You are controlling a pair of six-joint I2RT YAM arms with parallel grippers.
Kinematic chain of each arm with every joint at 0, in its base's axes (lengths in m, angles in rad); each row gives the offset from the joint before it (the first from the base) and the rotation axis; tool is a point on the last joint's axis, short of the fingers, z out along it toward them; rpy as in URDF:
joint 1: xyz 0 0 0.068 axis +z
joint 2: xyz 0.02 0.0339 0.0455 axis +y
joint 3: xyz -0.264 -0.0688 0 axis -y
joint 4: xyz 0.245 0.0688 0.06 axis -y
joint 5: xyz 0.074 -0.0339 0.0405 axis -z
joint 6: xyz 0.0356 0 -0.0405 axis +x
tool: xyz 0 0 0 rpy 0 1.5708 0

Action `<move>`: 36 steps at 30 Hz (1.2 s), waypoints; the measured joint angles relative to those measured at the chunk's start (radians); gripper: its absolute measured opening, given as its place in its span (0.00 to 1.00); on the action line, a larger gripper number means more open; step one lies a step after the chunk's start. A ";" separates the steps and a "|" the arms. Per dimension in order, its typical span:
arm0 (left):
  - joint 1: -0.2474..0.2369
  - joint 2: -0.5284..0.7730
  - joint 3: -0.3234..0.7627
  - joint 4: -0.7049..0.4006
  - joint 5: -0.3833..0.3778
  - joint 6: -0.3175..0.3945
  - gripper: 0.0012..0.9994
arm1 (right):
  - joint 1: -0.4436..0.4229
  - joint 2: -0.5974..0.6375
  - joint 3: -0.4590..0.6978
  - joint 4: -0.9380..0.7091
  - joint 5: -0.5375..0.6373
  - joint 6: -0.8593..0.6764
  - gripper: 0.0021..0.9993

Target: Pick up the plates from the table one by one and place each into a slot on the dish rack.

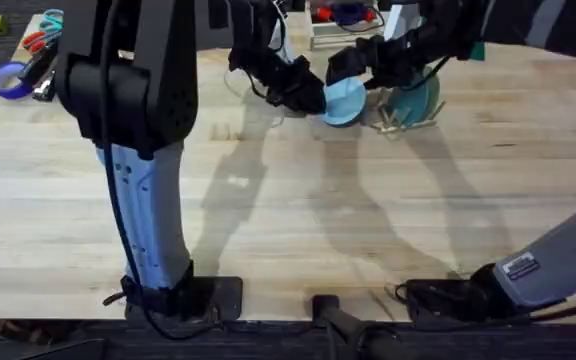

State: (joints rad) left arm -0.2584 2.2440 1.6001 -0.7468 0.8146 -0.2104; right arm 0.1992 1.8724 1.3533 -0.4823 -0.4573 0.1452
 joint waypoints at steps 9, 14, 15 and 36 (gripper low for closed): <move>0.000 0.000 0.000 0.000 0.000 0.000 0.04 | 0.005 0.002 0.000 0.012 0.000 0.004 0.94; 0.000 0.000 0.000 0.000 0.000 0.000 0.04 | 0.005 0.002 0.000 0.012 0.000 0.004 0.94; 0.000 0.000 0.000 0.000 0.000 0.000 0.04 | 0.005 0.002 0.000 0.012 0.000 0.004 0.94; 0.003 0.000 0.002 -0.005 0.002 0.000 0.04 | -0.014 0.006 0.000 0.022 0.044 0.005 0.17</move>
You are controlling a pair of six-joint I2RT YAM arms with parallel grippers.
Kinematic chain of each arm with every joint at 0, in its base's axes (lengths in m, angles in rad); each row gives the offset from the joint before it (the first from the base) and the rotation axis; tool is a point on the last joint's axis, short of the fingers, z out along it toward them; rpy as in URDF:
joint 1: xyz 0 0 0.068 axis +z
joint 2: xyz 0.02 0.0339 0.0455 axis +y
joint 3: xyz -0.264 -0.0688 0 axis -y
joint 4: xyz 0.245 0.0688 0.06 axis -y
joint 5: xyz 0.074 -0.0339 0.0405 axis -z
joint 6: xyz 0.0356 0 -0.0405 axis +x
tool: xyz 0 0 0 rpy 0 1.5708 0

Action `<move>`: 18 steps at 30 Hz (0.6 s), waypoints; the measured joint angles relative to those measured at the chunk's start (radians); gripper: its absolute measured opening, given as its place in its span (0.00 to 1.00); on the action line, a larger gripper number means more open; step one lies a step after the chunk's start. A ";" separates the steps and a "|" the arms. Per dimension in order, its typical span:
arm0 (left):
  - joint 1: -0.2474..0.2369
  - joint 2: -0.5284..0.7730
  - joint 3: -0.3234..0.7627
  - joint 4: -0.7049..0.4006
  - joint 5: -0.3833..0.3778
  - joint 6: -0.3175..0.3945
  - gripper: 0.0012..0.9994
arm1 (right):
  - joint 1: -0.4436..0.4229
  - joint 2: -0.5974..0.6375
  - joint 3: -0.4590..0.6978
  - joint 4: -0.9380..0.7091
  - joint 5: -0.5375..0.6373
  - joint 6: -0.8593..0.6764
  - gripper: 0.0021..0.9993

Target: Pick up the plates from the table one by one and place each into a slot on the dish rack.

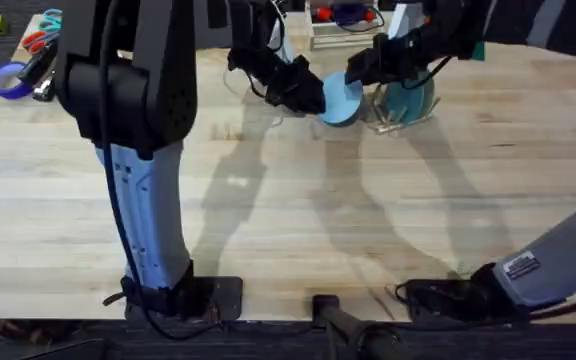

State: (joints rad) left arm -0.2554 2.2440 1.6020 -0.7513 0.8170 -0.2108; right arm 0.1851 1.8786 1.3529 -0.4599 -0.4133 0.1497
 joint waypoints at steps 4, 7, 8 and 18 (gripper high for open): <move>0.001 0.000 0.000 -0.001 0.002 0.000 0.04 | 0.000 0.000 0.000 0.001 0.002 -0.001 0.12; 0.001 0.000 0.000 -0.002 0.002 0.000 0.04 | 0.000 0.000 0.000 0.001 0.002 0.000 0.07; 0.002 0.000 0.000 -0.002 0.002 0.000 0.04 | 0.000 0.000 0.000 0.001 0.002 0.000 0.05; 0.002 0.000 0.000 -0.002 0.002 0.000 0.04 | 0.000 0.000 0.000 0.003 0.001 0.000 0.03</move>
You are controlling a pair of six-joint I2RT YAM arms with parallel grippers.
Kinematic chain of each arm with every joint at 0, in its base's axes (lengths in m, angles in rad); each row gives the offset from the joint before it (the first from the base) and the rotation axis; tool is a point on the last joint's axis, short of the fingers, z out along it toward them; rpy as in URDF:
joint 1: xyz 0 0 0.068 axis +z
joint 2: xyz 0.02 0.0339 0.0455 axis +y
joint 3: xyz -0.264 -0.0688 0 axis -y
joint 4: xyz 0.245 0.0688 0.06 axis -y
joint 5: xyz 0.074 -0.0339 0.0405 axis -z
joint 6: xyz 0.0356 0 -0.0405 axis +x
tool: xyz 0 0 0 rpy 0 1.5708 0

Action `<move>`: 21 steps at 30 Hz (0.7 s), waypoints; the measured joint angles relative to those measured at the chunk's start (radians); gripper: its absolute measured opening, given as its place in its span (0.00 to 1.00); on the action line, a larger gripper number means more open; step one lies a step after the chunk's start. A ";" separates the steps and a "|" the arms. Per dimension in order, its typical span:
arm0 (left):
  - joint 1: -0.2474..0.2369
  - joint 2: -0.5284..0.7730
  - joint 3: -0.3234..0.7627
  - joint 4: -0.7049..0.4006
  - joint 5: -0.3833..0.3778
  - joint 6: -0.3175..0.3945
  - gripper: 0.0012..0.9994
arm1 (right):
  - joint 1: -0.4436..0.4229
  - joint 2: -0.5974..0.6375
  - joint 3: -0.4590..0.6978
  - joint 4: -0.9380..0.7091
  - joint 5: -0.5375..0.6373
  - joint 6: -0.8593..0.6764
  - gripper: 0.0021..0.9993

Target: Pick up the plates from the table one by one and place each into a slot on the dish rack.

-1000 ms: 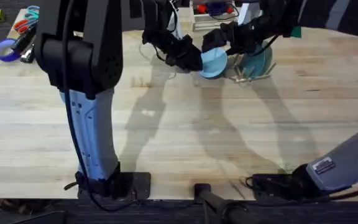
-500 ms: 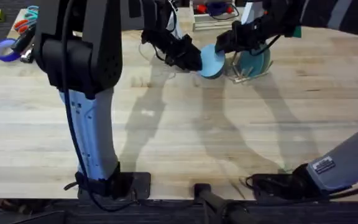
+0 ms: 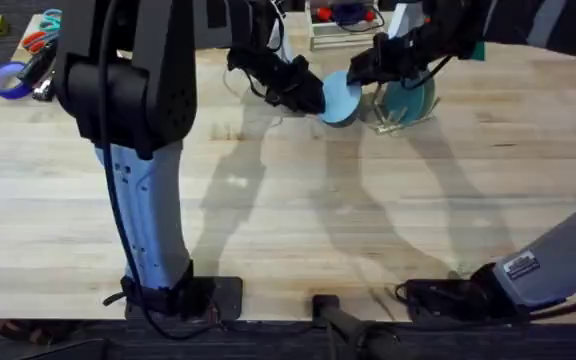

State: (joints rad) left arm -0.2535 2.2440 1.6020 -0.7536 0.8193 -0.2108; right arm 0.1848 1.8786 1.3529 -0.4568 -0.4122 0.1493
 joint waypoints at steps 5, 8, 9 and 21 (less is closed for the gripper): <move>0.000 -0.001 0.001 -0.005 -0.002 0.000 0.04 | 0.000 0.000 0.000 -0.001 0.000 0.000 0.03; -0.001 -0.013 0.001 -0.017 -0.027 0.003 0.04 | 0.001 0.000 0.000 -0.007 -0.003 -0.004 0.03; -0.003 -0.024 0.000 -0.023 -0.051 0.006 0.04 | 0.003 0.000 0.000 -0.010 -0.006 -0.006 0.03; 0.019 -0.325 -0.016 -0.162 -0.304 0.096 0.04 | 0.026 -0.138 0.000 -0.074 -0.026 -0.053 0.03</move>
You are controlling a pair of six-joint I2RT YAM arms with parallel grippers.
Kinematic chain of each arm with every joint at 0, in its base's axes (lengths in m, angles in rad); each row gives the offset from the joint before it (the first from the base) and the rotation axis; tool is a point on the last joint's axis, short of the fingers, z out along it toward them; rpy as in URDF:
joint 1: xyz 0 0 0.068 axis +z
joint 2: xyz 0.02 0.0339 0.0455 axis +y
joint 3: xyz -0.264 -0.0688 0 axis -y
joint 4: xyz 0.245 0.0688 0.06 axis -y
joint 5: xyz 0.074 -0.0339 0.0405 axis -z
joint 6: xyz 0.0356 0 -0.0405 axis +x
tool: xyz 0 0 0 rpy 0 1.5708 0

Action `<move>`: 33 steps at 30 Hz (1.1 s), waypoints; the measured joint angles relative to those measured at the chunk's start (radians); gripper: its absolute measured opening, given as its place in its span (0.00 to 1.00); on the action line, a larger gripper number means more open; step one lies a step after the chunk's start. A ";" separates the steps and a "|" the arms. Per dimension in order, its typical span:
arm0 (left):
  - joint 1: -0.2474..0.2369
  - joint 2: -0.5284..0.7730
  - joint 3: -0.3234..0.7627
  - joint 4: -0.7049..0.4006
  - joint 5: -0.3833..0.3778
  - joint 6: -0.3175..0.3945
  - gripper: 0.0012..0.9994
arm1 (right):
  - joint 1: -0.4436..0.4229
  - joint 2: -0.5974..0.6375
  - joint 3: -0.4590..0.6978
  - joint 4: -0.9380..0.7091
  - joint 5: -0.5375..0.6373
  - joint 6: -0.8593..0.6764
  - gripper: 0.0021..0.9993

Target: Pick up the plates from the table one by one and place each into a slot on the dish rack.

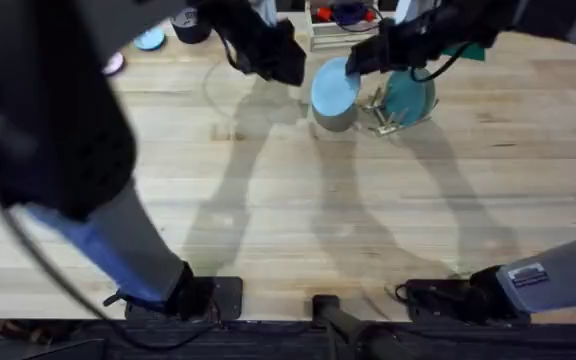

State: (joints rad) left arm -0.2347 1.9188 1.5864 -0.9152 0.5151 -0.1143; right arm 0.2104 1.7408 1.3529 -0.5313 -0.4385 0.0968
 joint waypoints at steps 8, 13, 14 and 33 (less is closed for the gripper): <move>0.024 -0.252 0.000 -0.148 -0.143 0.056 0.04 | 0.000 -0.152 0.000 -0.082 0.001 -0.057 0.03; 0.024 -0.399 0.000 -0.229 -0.209 0.075 0.04 | 0.000 -0.258 0.000 -0.149 0.029 -0.088 0.03; 0.024 -0.430 0.000 -0.245 -0.221 0.077 0.04 | 0.000 -0.281 0.000 -0.163 0.037 -0.093 0.03; 0.024 -0.774 0.000 -0.432 -0.413 0.086 0.04 | 0.000 -0.596 0.030 -0.427 0.292 -0.192 0.03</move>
State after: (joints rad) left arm -0.2104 1.1447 1.5864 -1.3472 0.1019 -0.0284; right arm 0.2104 1.1447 1.3832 -0.9580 -0.1470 -0.0951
